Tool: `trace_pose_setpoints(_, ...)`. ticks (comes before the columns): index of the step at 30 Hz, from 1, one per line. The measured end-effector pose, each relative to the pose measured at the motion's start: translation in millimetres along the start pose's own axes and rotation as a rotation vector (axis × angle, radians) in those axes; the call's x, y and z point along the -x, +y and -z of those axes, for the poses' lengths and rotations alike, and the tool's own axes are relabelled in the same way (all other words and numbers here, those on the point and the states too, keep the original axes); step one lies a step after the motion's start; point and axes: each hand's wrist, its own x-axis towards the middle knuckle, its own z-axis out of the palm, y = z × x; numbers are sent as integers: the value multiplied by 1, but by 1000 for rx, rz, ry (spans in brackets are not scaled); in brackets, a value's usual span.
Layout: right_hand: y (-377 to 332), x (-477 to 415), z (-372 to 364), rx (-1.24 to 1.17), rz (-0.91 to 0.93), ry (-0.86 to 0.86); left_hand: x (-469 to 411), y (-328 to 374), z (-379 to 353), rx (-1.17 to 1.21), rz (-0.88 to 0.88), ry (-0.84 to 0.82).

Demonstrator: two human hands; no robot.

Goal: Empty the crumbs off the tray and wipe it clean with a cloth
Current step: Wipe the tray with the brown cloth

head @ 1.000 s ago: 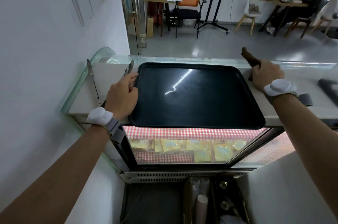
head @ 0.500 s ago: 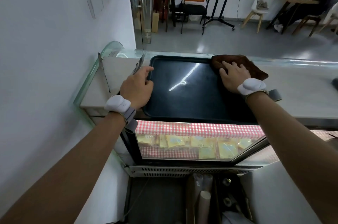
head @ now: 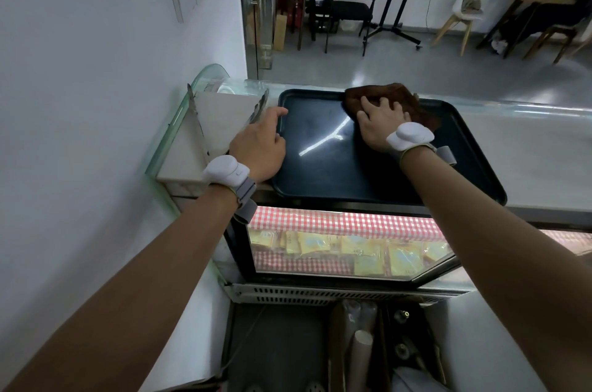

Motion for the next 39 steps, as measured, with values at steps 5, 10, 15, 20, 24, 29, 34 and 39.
trace_pose_setpoints(5, -56, 5, -11, -33, 111, -27, -1, -3, 0, -4, -8, -7)
trace_pose_setpoints(10, -97, 6, -15, -50, 192, -57, -2, -1, -1, 12, -17, 29)
trace_pose_setpoints(15, -126, 10, -19, -65, 240, -99, -2, -2, -3, 4, -53, 56)
trace_pose_setpoints(20, -123, 13, -19, -66, 254, -102, -1, 3, -4, 11, -80, 83)
trace_pose_setpoints(24, -121, 21, -19, -49, 283, -93, -2, 4, -7, 40, -57, 104)
trace_pose_setpoints(29, -115, 43, -17, -59, 307, -108, 0, 9, -8, 53, -15, 121)
trace_pose_setpoints(34, -107, 72, -14, -71, 335, -147, 7, 10, -4, 82, -15, 147)
trace_pose_setpoints(39, -97, 103, -10, -49, 396, -173, 8, 13, -5, 62, 28, 223)
